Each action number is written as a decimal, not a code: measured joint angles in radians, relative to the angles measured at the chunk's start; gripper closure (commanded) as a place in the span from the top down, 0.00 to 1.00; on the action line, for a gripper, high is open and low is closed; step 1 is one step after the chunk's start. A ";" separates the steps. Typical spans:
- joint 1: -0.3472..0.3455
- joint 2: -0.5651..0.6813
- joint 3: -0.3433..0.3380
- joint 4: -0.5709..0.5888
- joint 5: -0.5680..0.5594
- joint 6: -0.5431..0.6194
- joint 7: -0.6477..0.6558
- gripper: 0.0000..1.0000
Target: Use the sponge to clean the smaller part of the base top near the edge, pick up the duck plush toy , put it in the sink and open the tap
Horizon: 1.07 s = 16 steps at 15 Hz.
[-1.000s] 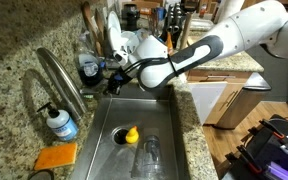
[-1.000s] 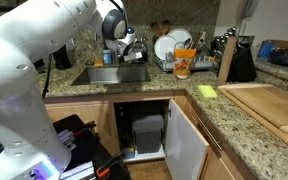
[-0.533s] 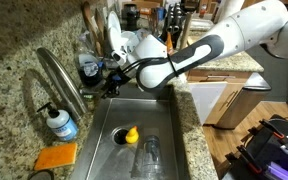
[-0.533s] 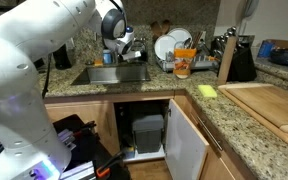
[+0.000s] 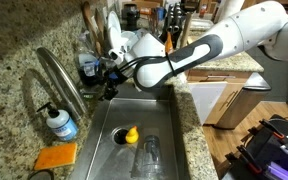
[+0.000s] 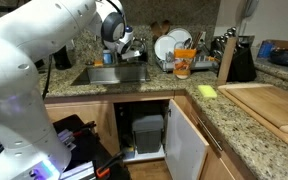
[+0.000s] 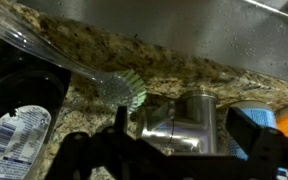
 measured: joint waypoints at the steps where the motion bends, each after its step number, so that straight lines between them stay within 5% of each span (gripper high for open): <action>1: 0.000 0.007 -0.001 0.005 0.000 0.000 0.000 1.00; 12: 0.059 0.113 0.009 0.151 -0.003 -0.037 -0.043 1.00; 13: 0.063 0.121 0.009 0.163 -0.003 -0.037 -0.045 0.75; 16: 0.067 0.129 0.008 0.176 -0.003 -0.030 -0.043 0.58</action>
